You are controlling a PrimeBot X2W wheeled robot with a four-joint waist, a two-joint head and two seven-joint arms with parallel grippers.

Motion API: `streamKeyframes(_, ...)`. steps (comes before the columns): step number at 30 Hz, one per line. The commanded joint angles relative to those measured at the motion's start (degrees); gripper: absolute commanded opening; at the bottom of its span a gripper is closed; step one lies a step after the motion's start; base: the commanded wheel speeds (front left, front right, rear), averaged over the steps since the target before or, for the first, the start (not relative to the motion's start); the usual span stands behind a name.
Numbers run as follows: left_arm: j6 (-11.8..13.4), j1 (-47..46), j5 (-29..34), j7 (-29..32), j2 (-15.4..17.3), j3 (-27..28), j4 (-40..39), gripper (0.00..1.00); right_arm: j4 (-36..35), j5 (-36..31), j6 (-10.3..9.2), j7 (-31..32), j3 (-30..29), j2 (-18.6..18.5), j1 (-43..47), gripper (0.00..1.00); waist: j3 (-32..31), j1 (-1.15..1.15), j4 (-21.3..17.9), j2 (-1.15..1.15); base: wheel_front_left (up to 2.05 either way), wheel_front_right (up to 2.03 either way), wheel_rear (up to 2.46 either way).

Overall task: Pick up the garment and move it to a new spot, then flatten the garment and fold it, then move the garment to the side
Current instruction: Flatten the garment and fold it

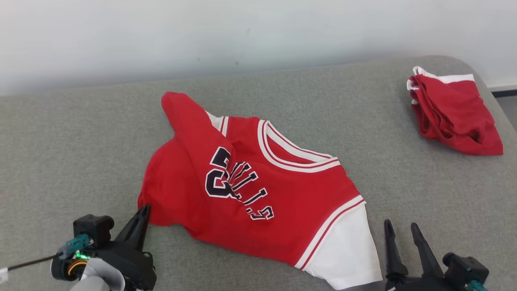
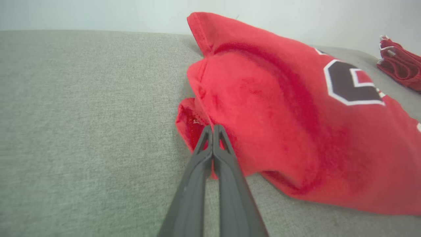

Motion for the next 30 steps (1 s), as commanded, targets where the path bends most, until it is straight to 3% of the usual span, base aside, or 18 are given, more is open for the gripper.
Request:
streamKeyframes(1,0.8,1.7,0.3,-0.5,0.8,0.4,-2.1,0.00,0.0,-0.4,-0.12,0.0,-0.3,0.0,1.0,1.00,-1.4,0.00,1.2,0.00,0.00,0.00,0.00)
streamKeyframes(5,4.3,5.3,0.3,-0.6,3.5,1.7,-11.5,0.00,0.1,0.2,-0.12,0.0,-0.9,0.0,2.5,1.00,-3.4,0.00,3.1,0.00,0.00,0.00,0.00)
streamKeyframes(14,17.0,16.7,0.2,6.8,10.5,1.7,-41.3,0.00,-0.4,0.1,-0.11,0.0,-2.2,0.0,4.0,1.00,-4.8,0.00,7.6,0.00,0.00,0.00,0.00)
streamKeyframes(20,21.2,21.6,0.6,9.5,12.1,0.0,-50.2,0.00,-0.5,-0.5,-0.12,0.0,-2.4,0.0,4.0,1.00,-4.6,0.00,8.5,0.00,0.00,0.00,0.00)
streamKeyframes(25,21.2,23.6,-0.4,9.7,12.5,-0.4,-51.5,0.00,-0.5,-0.8,-0.11,0.0,-2.8,0.0,3.6,1.00,-3.9,0.00,8.5,0.00,0.00,0.00,0.00)
streamKeyframes(30,17.6,19.2,-1.7,7.8,10.5,1.0,-47.8,0.00,-0.2,-0.9,-0.11,0.0,-2.1,0.0,2.1,1.00,-3.1,0.00,7.1,0.00,0.00,0.00,0.00)
